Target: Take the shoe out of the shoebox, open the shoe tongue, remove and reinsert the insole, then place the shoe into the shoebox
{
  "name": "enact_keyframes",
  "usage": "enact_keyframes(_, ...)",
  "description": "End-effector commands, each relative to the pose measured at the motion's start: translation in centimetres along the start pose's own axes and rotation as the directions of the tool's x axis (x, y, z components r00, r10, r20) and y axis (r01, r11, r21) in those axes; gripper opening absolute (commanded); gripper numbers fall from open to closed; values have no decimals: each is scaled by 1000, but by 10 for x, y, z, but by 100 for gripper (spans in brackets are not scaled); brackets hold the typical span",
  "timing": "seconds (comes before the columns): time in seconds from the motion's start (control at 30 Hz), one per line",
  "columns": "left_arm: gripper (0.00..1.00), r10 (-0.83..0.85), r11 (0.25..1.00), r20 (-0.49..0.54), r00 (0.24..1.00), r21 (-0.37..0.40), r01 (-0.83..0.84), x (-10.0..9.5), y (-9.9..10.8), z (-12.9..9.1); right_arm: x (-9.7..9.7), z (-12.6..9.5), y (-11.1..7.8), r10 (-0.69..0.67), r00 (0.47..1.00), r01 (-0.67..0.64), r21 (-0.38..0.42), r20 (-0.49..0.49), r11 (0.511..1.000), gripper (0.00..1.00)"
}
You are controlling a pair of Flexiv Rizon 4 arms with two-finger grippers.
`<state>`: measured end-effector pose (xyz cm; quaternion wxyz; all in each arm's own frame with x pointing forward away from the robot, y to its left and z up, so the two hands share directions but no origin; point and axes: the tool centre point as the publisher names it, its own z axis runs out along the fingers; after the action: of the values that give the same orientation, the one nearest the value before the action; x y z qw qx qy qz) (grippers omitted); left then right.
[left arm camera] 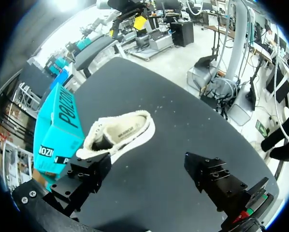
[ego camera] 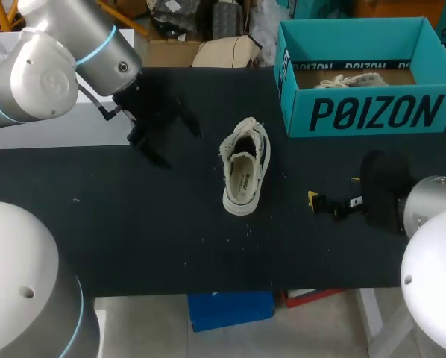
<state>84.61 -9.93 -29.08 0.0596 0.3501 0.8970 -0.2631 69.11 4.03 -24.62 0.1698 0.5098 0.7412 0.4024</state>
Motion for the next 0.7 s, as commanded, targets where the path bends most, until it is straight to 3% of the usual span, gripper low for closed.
enact_keyframes(0.03,100,-56,998,1,998,21,56,-6,9,0,2,1,-2,1,1000,-1,-5,4,1000,100)
enact_keyframes(0.2,100,-160,985,32,987,75,157,-13,38,-10,2,1,-2,1,1000,-1,-5,4,1000,100)
enact_keyframes(0.43,100,-266,950,78,961,190,248,4,69,-29,2,1,-2,1,1000,-1,-5,4,1000,100)
enact_keyframes(0.7,100,-403,909,147,903,179,376,23,71,-48,2,1,-2,1,1000,-1,-5,4,1000,100)
